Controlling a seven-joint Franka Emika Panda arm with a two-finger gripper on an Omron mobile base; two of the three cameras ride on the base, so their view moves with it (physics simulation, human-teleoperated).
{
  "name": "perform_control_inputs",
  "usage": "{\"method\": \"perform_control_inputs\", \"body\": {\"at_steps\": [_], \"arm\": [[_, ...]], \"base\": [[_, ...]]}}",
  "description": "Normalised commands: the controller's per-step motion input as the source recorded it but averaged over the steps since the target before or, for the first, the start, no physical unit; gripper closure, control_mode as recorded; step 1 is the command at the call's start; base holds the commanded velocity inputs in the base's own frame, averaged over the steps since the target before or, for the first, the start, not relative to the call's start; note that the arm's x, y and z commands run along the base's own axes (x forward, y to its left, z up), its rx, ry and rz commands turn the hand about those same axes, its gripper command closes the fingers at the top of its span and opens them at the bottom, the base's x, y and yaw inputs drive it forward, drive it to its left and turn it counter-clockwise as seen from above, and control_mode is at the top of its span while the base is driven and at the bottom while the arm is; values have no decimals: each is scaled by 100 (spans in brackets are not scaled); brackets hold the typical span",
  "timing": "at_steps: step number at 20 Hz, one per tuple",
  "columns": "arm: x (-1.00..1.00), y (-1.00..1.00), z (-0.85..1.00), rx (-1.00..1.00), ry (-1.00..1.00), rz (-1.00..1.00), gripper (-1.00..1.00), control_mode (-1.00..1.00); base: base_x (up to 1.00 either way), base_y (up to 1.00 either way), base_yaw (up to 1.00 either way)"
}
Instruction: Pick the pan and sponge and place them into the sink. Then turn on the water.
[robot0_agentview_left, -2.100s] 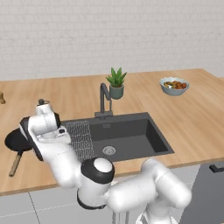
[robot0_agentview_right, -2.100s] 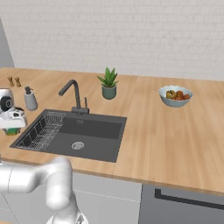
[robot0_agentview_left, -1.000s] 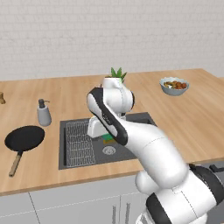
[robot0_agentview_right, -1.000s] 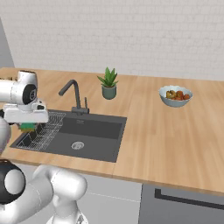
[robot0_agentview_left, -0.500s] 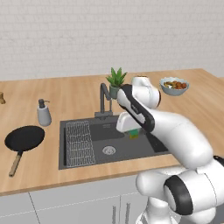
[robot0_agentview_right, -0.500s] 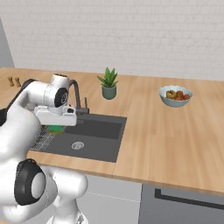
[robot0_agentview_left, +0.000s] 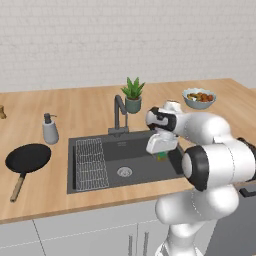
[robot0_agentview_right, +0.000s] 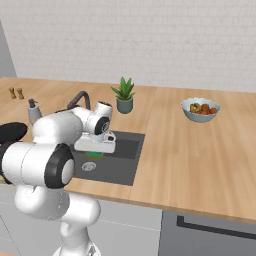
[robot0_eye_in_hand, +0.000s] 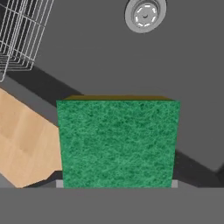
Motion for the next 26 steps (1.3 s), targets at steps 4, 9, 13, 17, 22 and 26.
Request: {"method": "perform_control_inputs", "body": {"at_steps": [4, 9, 13, 17, 22, 26], "arm": [[75, -15, -72, 0, 4, 0, 100, -100], [30, 0, -47, -1, 4, 0, 100, -100], [22, 0, -43, 0, 7, 0, 100, -100], [22, 0, -43, 0, 6, 0, 100, -100], [21, 0, -43, 0, 5, 0, 100, -100], [21, 0, -39, -1, 4, 0, 100, -100]], "base": [[0, 0, 0], [0, 0, 0], [0, 0, 0], [0, 0, 0], [0, 0, 0], [0, 0, 0]]}}
